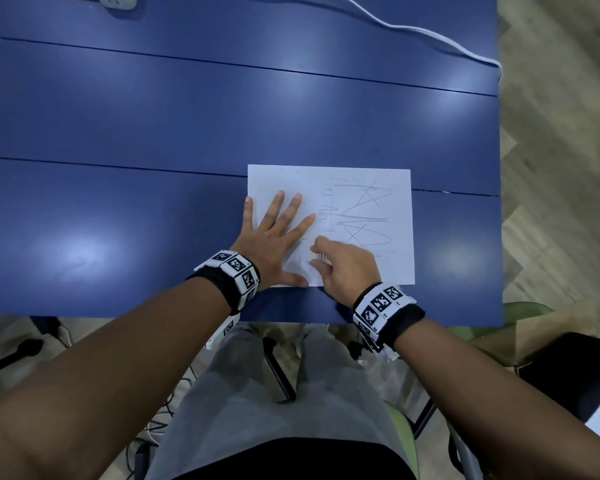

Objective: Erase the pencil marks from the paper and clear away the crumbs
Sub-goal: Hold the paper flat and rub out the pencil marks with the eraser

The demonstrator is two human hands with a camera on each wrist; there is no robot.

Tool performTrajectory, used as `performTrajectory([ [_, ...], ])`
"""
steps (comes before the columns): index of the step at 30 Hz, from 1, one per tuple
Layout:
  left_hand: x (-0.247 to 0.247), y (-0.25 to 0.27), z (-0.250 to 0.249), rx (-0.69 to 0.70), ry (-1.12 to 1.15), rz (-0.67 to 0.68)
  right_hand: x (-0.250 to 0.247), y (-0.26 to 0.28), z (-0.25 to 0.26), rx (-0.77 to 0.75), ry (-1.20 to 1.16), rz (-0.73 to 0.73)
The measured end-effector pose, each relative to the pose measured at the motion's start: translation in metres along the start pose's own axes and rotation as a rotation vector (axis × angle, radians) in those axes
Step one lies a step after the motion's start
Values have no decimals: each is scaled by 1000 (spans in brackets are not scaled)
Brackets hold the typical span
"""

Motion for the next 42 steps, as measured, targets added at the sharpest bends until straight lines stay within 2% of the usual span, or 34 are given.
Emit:
performTrajectory([
  [2,0,0,0,3,0,-1,-7,-8,-8,53,3,-69],
  [4,-1,0,1,-2,-4,2,-5,-8,-10,53,0,-79],
  [8,2,0,1,4,1,-11,3,10,-1,-40,0,40],
  [10,1,0,1,7,6,-21,-1,5,-5,-52,19,55],
  [15,2,-2,2,4,-15,-19,-9,-9,-12,20,17,-74],
  [20,4,0,2,8,4,-24,3,13,-5,-47,22,90],
  [26,2,-1,2,2,-20,-22,-7,-7,-15,39,21,-49],
  [32,5,-1,3,14,-2,-31,2,10,-4,-25,27,87],
  [38,4,-2,3,11,-17,-34,-4,-6,-10,71,21,-47],
  [42,5,-1,3,16,-1,-55,2,6,-3,34,10,41],
])
Point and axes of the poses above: each hand's wrist, its own y-axis away from the middle knuckle, its own x-axis out of the palm, z = x × y, the point moved 1 cm from there along -y, towards the middle knuckle, and after that the axes turned 11 degrees about -x, right-handed, at the moved point
